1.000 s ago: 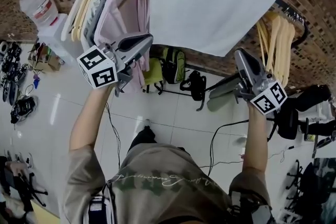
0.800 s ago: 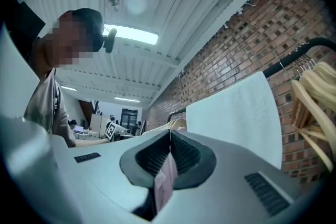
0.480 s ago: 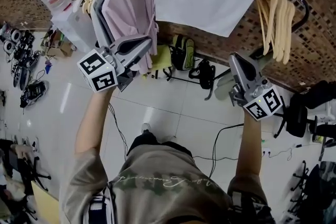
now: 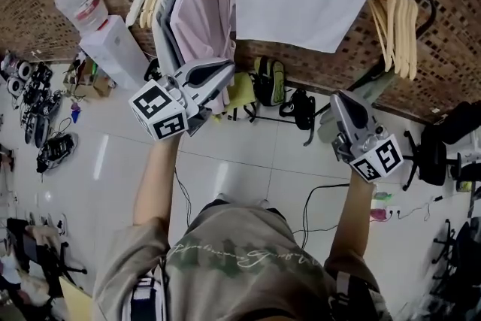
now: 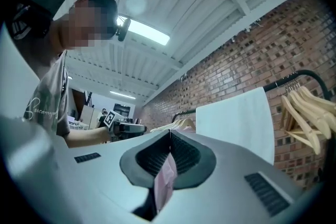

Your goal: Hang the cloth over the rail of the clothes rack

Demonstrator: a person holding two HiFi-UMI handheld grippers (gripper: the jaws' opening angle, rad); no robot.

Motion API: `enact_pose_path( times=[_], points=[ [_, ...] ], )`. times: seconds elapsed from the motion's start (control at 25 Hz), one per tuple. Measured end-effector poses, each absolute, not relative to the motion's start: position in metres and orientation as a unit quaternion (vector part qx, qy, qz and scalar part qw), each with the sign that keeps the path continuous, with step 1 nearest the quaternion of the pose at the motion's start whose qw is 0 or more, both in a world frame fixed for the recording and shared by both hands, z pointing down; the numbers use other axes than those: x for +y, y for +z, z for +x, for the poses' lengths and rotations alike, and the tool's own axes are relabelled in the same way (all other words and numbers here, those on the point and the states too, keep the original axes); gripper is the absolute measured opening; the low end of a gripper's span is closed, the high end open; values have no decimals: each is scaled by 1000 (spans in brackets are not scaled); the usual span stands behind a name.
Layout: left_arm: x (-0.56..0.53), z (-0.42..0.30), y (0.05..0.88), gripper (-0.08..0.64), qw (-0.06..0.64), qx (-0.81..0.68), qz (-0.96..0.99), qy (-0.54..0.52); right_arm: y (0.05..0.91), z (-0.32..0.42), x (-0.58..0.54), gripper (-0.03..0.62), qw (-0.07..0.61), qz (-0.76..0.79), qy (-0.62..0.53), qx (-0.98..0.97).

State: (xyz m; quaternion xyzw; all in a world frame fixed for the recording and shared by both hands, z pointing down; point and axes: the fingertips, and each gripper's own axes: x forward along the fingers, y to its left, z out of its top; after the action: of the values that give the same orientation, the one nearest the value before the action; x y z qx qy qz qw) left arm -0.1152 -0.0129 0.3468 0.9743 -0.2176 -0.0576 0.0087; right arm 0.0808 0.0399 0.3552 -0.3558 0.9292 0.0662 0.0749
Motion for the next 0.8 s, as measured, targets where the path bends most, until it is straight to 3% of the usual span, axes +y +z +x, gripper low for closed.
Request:
enact_pose_path(
  times=[0.4,0.6,0.8],
  points=[
    [7,-122,362,5,53,-206,974,-83,367,72,59,11,86,-391,37,916],
    [15,-114,375,5,15,-232,972,-45,371,86,65,11,94,-399,22,912],
    [27,-112,376,5,26,-226,972,-56,378,76,72,11,63,-395,30,916]
  ],
)
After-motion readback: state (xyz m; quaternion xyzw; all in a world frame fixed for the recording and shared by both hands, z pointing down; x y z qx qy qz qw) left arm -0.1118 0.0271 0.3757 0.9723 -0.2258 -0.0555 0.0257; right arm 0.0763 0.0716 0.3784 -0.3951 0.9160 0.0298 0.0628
